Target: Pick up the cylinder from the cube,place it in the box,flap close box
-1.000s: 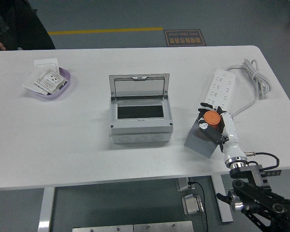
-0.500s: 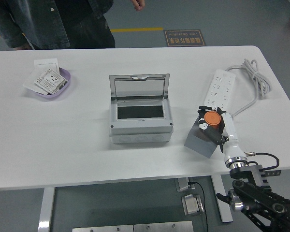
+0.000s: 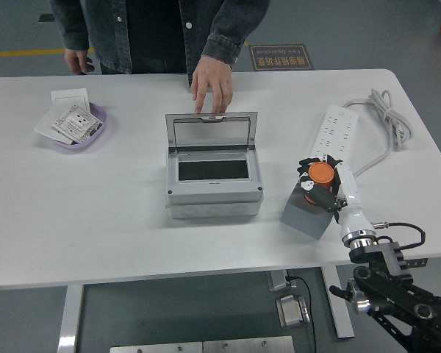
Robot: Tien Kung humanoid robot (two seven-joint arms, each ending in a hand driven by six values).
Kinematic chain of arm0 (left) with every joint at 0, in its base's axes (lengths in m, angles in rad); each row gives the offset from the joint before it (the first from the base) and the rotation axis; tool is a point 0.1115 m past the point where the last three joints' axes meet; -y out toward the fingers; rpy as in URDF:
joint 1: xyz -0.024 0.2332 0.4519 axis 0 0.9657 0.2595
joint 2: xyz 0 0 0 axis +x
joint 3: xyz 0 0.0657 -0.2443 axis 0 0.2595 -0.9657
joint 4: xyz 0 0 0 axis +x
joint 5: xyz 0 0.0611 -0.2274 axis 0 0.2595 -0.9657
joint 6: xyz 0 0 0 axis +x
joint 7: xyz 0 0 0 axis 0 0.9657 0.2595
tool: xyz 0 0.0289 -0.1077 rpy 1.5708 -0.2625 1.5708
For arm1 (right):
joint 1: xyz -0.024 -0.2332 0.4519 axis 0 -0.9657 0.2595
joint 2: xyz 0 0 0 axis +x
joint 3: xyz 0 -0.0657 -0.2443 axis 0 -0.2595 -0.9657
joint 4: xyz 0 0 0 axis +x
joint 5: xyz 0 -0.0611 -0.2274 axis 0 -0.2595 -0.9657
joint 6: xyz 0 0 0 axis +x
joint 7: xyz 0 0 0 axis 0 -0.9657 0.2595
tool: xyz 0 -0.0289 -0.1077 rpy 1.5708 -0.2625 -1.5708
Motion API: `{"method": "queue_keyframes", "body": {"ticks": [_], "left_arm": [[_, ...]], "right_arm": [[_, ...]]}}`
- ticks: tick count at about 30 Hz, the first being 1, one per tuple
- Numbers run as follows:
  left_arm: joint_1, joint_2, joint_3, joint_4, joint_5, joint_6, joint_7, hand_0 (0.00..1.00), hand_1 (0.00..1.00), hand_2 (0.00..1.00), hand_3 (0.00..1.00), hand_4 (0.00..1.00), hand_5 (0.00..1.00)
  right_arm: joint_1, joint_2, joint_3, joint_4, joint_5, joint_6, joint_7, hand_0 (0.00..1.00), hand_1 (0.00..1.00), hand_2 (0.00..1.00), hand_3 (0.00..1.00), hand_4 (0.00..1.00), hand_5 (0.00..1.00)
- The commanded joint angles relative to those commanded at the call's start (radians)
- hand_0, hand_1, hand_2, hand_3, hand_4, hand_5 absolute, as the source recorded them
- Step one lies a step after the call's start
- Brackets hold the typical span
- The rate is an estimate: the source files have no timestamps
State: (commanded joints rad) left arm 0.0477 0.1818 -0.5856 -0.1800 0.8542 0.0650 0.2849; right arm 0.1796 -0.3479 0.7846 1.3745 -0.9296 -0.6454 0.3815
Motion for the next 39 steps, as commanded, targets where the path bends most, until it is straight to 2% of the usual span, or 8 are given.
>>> {"method": "queue_keyframes", "body": {"ticks": [8,17,18,23,24,28,30,39], "left_arm": [[0.002,-0.002,-0.006,0.0,0.01,-0.001,0.006,0.582,0.611,0.551,0.573,0.473,0.273],[0.002,0.001,-0.074,0.0,0.08,-0.005,0.024,0.582,0.612,0.553,0.574,0.473,0.276],[0.001,0.002,-0.079,0.0,0.085,-0.005,0.025,0.582,0.613,0.554,0.574,0.473,0.279],[0.0,0.004,-0.086,0.0,0.092,-0.006,0.029,0.582,0.613,0.554,0.574,0.473,0.279],[0.0,0.005,-0.086,0.0,0.092,-0.006,0.029,0.582,0.613,0.553,0.573,0.473,0.279],[0.0,0.006,-0.085,0.0,0.091,-0.007,0.031,0.582,0.613,0.553,0.573,0.473,0.279],[0.0,0.007,-0.086,0.0,0.093,-0.007,0.032,0.582,0.613,0.553,0.574,0.474,0.279],[-0.001,0.009,-0.095,0.0,0.105,-0.007,0.036,0.582,0.613,0.553,0.574,0.473,0.281]], "right_arm": [[0.009,-0.007,0.029,0.039,-0.086,0.0,-0.051,0.575,0.502,0.398,0.273,0.224,0.002],[0.151,-0.004,-0.095,0.077,-0.347,0.0,-0.273,0.571,0.508,0.396,0.274,0.224,0.002],[0.173,0.002,-0.115,0.071,-0.382,0.0,-0.303,0.3,0.308,0.363,0.272,0.163,0.002],[0.277,0.042,-0.198,0.012,-0.52,0.0,-0.429,0.3,0.308,0.363,0.272,0.163,0.002],[0.299,0.052,-0.214,-0.005,-0.544,0.002,-0.453,0.173,0.213,0.328,0.267,0.135,0.006],[0.377,0.08,-0.265,-0.063,-0.604,0.012,-0.526,0.173,0.213,0.328,0.267,0.135,0.006],[0.412,0.095,-0.288,-0.092,-0.608,0.018,-0.544,0.075,0.17,0.305,0.263,0.118,0.05],[0.504,0.15,-0.382,-0.182,-0.587,0.036,-0.568,0.043,0.141,0.295,0.255,0.111,0.078]]}}
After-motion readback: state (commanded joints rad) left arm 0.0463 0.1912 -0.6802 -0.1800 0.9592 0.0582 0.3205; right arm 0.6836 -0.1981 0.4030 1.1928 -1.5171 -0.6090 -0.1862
